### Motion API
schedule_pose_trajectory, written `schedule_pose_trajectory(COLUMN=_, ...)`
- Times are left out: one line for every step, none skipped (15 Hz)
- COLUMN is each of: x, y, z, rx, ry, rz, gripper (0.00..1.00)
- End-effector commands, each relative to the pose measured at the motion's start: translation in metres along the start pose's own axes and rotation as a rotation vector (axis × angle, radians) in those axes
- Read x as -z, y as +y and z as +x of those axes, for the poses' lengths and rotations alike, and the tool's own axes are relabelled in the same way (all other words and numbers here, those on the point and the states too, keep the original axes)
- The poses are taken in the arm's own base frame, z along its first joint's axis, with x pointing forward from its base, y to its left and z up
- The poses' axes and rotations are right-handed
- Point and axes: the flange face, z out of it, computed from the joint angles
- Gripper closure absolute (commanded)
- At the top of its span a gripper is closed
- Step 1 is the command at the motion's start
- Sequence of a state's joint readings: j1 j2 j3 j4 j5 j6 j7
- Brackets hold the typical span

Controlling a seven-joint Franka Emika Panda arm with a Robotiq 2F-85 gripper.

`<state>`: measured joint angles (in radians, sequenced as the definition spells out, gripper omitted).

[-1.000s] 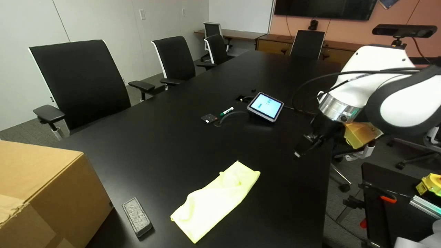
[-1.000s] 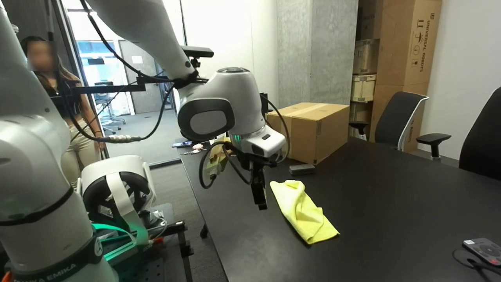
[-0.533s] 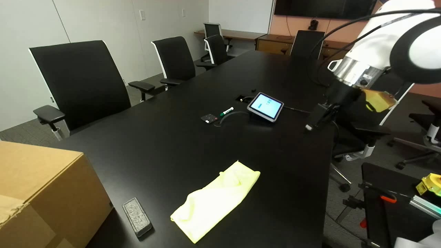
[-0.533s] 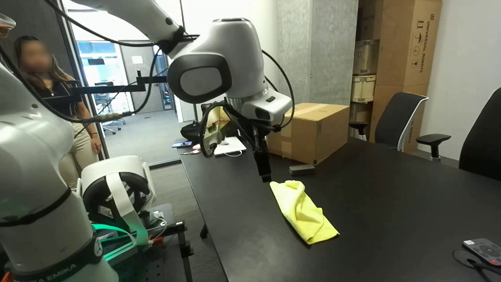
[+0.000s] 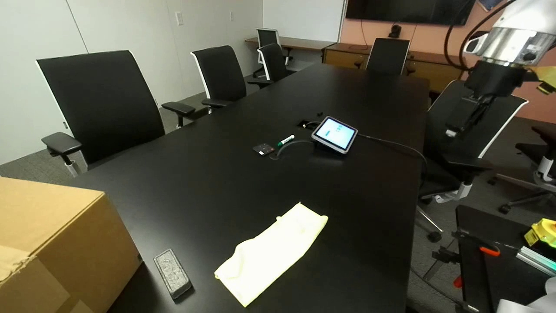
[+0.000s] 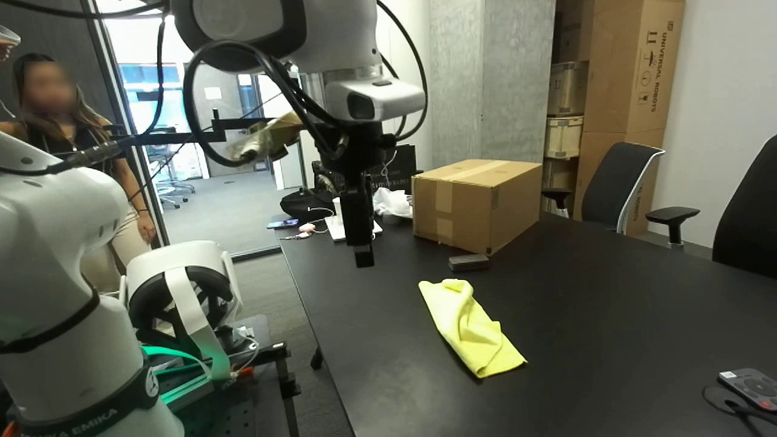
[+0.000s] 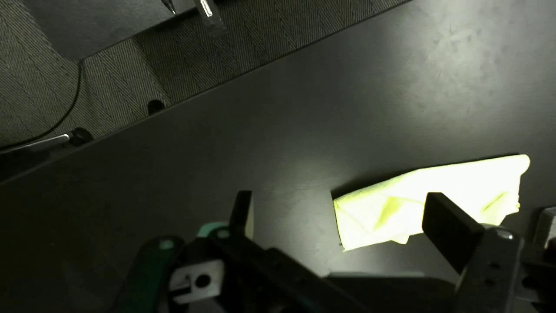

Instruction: Fold the yellow towel on the table in half.

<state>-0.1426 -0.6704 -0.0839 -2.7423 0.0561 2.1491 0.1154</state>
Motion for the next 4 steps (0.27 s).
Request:
schedule_pose_trajectory(x=0.002, y=0.0, z=-0.002, rx=0.0, ry=0.004, rz=0.002, gripper=0.0)
schedule_pose_trajectory(x=-0.001, y=0.0, z=-0.003, rx=0.002, ry=-0.001, rz=0.001, gripper=0.0)
schedule_pose_trajectory(x=-0.005, y=-0.001, z=-0.002, rx=0.004, ry=-0.011, rz=-0.002, gripper=0.0)
schedule_pose_trajectory(x=-0.009, y=-0.001, z=-0.001, rx=0.004, ry=-0.02, rz=-0.005, gripper=0.0)
